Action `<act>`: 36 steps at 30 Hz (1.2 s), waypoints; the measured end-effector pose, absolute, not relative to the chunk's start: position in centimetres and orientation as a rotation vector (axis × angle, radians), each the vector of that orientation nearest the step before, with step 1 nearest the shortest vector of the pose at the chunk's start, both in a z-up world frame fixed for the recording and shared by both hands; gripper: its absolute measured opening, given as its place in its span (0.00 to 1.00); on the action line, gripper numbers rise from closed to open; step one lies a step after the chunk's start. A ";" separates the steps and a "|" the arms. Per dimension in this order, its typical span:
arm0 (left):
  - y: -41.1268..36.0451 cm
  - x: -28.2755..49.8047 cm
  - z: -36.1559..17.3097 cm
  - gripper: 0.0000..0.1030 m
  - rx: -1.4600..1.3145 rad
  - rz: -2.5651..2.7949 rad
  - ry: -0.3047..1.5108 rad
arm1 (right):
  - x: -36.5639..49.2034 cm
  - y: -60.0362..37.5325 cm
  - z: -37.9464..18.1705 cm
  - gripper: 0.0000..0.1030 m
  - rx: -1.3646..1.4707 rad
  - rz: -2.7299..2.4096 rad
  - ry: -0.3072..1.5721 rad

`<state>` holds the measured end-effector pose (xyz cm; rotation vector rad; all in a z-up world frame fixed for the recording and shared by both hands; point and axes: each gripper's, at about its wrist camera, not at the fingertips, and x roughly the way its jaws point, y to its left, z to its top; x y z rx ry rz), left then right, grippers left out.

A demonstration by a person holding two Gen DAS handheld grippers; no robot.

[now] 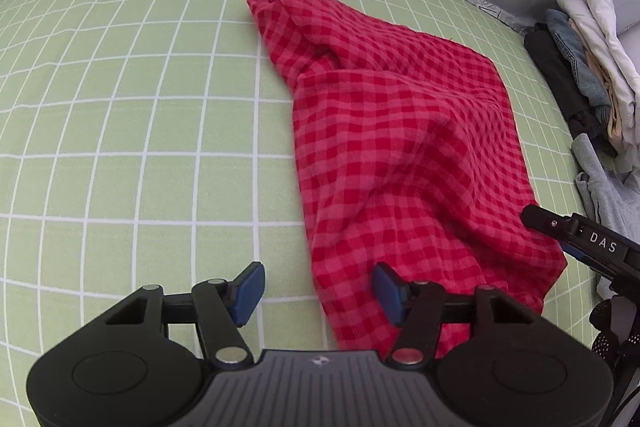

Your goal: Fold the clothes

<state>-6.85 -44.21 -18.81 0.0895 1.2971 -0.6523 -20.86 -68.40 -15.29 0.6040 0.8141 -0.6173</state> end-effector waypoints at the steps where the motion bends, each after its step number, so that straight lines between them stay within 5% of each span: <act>1: -44.2 -7.4 -19.0 0.50 0.083 -0.656 1.316 | -21.2 -68.1 -15.5 0.52 0.617 -0.612 0.830; 17: -43.2 -14.9 -18.5 0.49 0.138 -0.693 1.303 | -25.2 -60.0 -13.5 0.51 0.495 -0.512 0.912; 23: -42.3 -16.0 -18.4 0.50 0.153 -0.681 1.298 | -24.9 -58.2 -14.0 0.09 0.475 -0.434 0.951; 32: -41.4 -17.0 -18.4 0.51 0.198 -0.660 1.266 | -27.4 -56.7 -12.1 0.09 0.410 -0.492 0.923; 36: -41.4 -17.1 -18.4 0.51 0.219 -0.652 1.256 | -28.1 -58.8 -14.8 0.19 0.531 -0.560 1.018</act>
